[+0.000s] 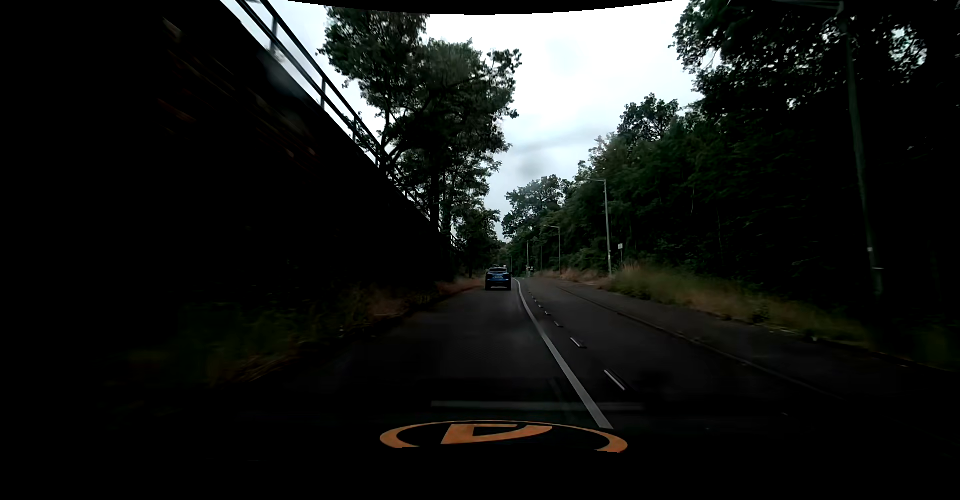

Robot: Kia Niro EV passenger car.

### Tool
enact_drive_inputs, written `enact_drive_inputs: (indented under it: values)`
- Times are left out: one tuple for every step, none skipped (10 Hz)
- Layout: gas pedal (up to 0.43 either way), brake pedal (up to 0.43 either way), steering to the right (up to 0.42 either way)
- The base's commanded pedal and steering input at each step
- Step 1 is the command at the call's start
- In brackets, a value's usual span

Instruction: Follow the waypoints while adhering to traffic rules and regulations

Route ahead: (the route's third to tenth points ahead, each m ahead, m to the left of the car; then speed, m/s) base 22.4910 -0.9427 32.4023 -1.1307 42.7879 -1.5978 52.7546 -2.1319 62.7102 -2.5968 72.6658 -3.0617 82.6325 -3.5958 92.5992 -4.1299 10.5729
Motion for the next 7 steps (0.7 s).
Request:
enact_drive_inputs:
  values:
    - [0.15, 0.0, 0.013]
    - [0.15, 0.0, 0.008]
    - [0.15, 0.0, 0.003]
    - [0.15, 0.0, 0.003]
    - [0.15, 0.0, 0.003]
    - [0.15, 0.0, 0.004]
    - [0.15, 0.0, 0.005]
